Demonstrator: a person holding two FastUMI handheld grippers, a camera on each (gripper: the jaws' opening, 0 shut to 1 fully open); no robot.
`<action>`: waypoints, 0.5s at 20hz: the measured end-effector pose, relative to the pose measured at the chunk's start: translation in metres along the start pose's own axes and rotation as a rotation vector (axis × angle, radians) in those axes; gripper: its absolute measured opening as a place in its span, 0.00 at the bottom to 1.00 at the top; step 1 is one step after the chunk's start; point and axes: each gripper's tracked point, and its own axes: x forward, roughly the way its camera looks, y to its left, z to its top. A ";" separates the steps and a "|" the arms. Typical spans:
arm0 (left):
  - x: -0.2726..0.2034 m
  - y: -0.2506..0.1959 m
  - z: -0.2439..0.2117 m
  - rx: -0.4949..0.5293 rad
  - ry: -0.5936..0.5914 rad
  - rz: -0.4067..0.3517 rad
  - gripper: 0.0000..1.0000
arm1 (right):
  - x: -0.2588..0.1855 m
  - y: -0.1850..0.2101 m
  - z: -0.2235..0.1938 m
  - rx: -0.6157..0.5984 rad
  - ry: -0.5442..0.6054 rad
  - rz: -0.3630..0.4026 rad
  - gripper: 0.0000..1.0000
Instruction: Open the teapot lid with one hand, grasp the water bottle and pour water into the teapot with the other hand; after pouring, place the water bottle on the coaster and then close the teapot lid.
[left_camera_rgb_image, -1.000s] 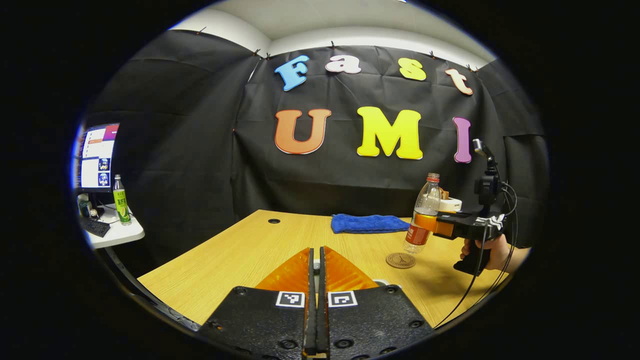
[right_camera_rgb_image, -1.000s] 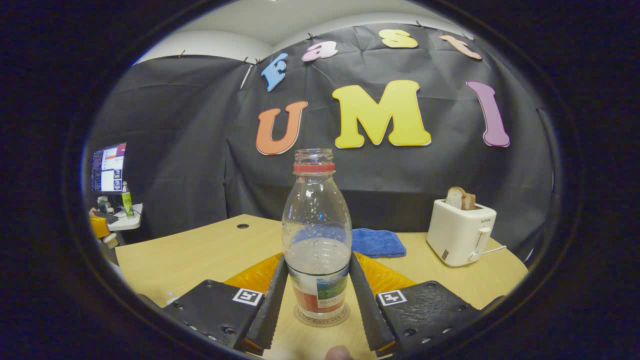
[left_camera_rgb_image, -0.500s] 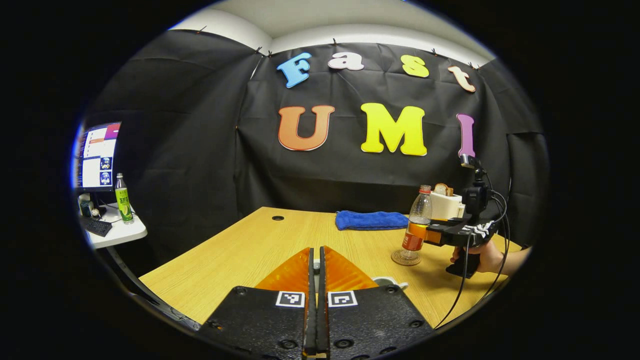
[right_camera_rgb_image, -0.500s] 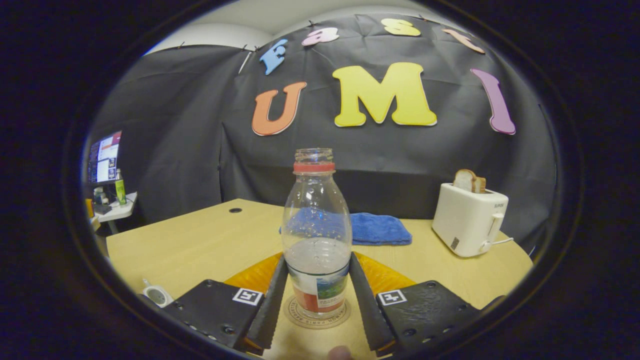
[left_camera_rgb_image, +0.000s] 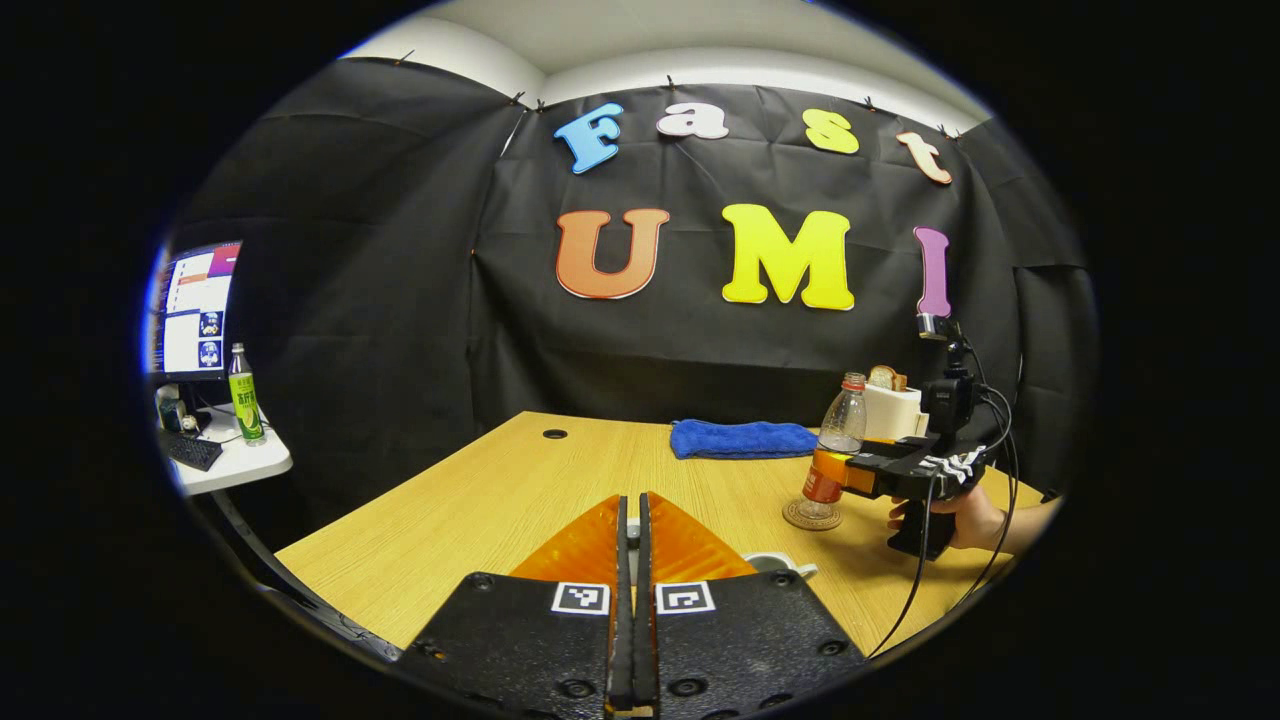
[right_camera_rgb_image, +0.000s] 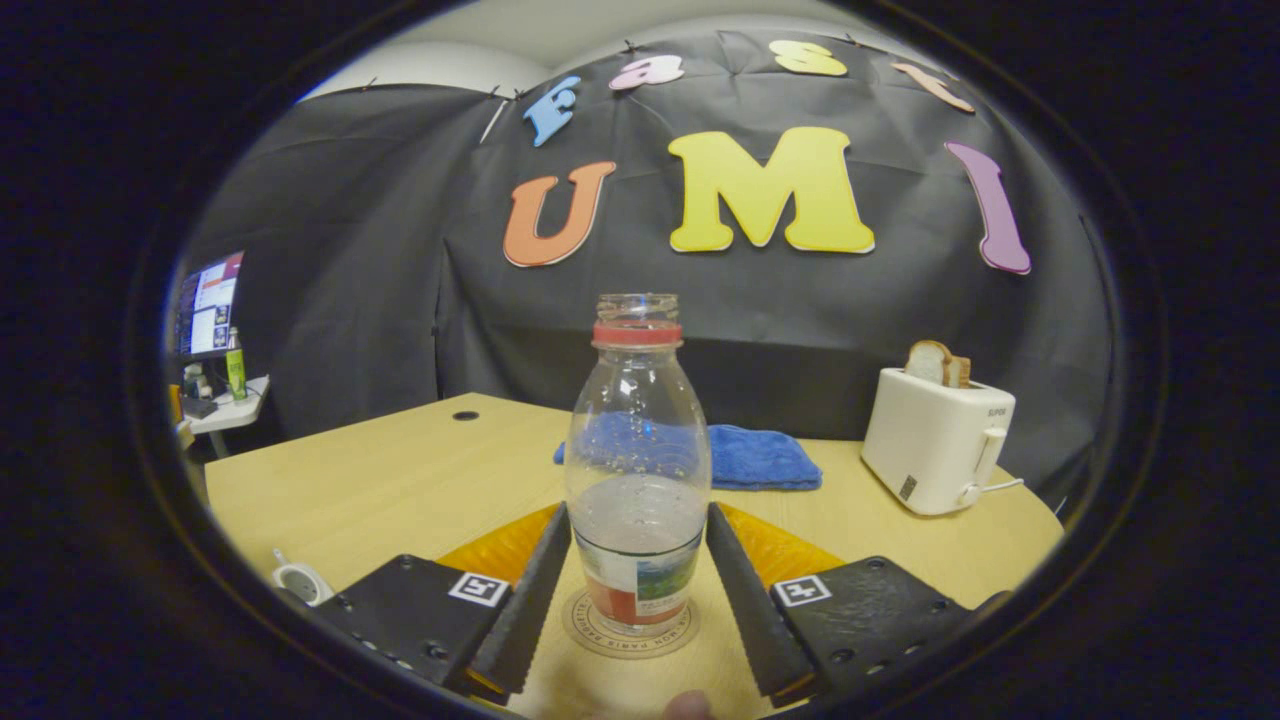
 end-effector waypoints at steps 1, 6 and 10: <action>0.000 0.000 -0.001 -0.002 0.003 -0.001 0.03 | -0.001 0.000 0.000 0.002 -0.001 0.000 0.90; 0.001 -0.011 0.001 -0.008 -0.007 -0.015 0.03 | -0.031 -0.008 0.007 0.048 -0.017 -0.009 0.96; 0.010 -0.041 -0.005 -0.014 -0.016 -0.066 0.03 | -0.082 -0.027 0.001 0.064 -0.021 -0.021 0.98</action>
